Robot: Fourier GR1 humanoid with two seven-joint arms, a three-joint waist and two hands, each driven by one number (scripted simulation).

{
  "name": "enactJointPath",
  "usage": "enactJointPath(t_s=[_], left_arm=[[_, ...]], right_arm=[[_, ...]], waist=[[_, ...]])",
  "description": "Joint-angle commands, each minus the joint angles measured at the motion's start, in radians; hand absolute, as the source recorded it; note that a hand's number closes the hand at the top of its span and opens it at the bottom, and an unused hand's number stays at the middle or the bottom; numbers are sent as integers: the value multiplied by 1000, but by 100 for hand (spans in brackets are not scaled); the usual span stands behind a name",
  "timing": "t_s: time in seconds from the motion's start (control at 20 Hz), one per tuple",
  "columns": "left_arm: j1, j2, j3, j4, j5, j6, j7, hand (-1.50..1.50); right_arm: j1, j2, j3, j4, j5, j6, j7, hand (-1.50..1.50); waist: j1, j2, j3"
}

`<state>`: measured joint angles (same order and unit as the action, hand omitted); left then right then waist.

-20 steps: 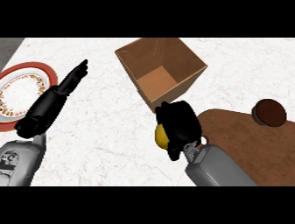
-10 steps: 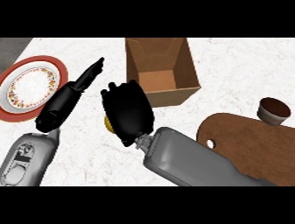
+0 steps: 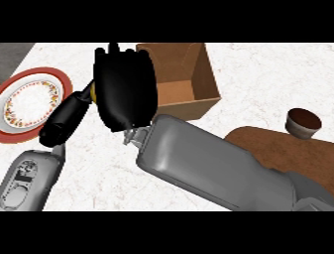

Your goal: Pick the lemon from the cutting board and place it in the cardboard box

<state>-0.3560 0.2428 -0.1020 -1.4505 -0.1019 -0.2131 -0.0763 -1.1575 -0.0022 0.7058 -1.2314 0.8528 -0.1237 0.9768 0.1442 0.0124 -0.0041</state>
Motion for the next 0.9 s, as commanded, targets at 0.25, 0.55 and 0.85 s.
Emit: enactJointPath(t_s=[0.25,0.55,0.85], left_arm=[[4,5,22,-15,-17,31,26,0],[79,25,49,-38,6,9,-9,0],[109,34,67,-50,-2,19,-25,0]], right_arm=[[-219,2,-105,268,-42,-208,156,150],[-299,2,-159,506,-77,-157,46,150],[-263,2,-260,606,-260,53,-66,150]], waist=[[-49,1,1],[-79,-2,2],[-98,-3,3]])
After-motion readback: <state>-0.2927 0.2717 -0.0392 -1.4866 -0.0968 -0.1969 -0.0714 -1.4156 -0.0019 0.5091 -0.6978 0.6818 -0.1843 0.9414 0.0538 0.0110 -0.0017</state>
